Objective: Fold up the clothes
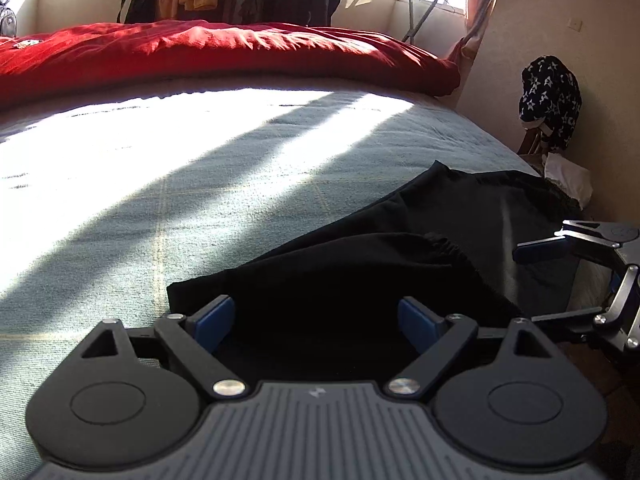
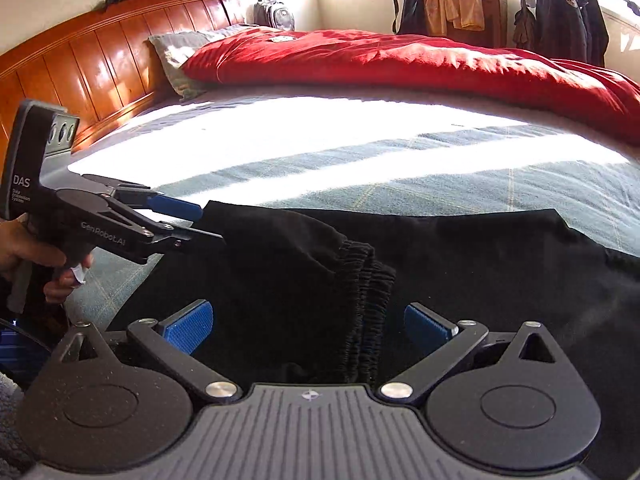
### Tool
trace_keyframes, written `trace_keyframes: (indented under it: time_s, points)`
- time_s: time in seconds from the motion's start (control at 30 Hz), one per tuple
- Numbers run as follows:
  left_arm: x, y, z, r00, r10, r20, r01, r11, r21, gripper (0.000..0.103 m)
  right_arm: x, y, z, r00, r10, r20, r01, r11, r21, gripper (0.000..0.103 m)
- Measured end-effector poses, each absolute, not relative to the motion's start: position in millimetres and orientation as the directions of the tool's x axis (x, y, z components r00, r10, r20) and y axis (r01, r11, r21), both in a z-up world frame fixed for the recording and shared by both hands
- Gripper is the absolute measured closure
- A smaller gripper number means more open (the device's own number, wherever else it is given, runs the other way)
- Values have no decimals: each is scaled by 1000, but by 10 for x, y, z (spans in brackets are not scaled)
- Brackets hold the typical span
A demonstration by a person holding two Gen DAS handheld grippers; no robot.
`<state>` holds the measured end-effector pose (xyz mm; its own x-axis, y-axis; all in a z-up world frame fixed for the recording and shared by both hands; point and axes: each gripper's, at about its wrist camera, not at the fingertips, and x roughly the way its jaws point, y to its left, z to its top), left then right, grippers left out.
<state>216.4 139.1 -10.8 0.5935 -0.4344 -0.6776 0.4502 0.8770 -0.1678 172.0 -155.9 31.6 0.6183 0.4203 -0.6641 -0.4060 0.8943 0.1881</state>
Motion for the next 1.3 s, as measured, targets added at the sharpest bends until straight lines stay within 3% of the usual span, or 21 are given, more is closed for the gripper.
trace_keyframes:
  time_s: [0.2,0.53,0.8,1.07,1.3]
  points:
    - [1646,1313,-26,672,-302,-676,373,927,-43,14,1863,-1873,33,605,449,-657,-374,889,263,0]
    - [638,817,-289,794,-108,-598,331,902,277,14,1601,-2122,-172,605,501,-619,-451,856,251,0]
    - [374,624,-476,866,26,-499,288,790,542,14,1184,-2163,-262,652,509,-562,-461,855,239,0]
    - [474,626,-476,892,77,-445,272,694,666,13,922,-2260,-270,677,491,-547,-440,867,233,0]
    - [438,794,-573,858,134,-496,275,695,664,13,879,-2278,-296,687,480,-546,-431,873,226,0]
